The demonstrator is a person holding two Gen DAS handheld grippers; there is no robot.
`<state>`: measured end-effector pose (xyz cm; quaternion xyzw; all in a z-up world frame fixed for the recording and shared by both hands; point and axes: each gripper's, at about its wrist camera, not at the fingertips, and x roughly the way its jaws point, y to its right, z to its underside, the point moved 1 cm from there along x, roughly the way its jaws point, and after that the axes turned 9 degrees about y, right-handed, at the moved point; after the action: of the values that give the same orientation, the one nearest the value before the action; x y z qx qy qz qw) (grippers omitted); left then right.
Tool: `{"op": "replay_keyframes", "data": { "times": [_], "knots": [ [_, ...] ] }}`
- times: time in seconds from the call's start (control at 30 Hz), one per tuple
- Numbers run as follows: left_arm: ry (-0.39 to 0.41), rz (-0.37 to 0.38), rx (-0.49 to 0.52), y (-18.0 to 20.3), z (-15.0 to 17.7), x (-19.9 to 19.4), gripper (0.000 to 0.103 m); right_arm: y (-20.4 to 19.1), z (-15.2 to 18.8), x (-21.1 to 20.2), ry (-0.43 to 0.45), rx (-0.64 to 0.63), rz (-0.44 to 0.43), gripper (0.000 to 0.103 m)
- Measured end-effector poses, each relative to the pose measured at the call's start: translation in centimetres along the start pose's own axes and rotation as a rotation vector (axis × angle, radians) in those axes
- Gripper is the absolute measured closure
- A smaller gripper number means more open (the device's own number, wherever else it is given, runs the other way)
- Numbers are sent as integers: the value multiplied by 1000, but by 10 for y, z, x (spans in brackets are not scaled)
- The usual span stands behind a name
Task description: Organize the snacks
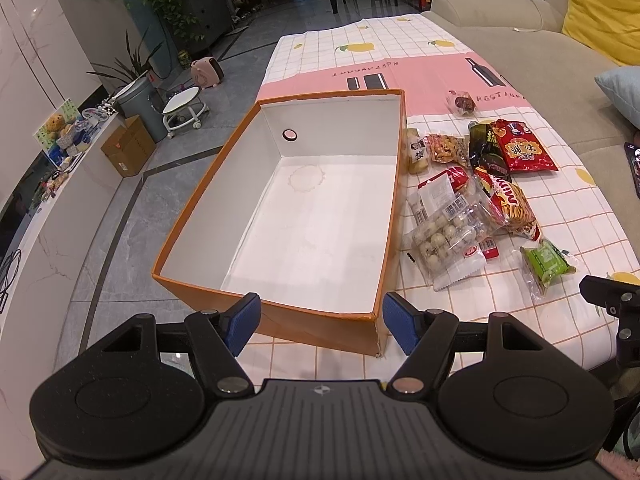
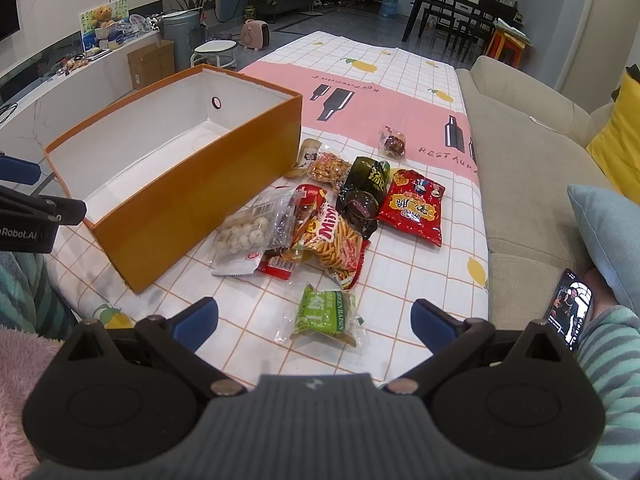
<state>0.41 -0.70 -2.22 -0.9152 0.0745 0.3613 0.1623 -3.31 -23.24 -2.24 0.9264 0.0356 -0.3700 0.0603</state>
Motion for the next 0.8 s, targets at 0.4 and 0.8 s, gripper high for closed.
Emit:
{"op": "replay_keyframes", "data": {
  "times": [0.4, 0.8],
  "knots": [
    [-11, 3, 7, 1, -1, 1, 21, 0, 1, 1, -4, -1, 0, 4],
    [-11, 4, 8, 2, 0, 1, 21, -1, 1, 2, -8, -3, 0, 4]
  ]
}}
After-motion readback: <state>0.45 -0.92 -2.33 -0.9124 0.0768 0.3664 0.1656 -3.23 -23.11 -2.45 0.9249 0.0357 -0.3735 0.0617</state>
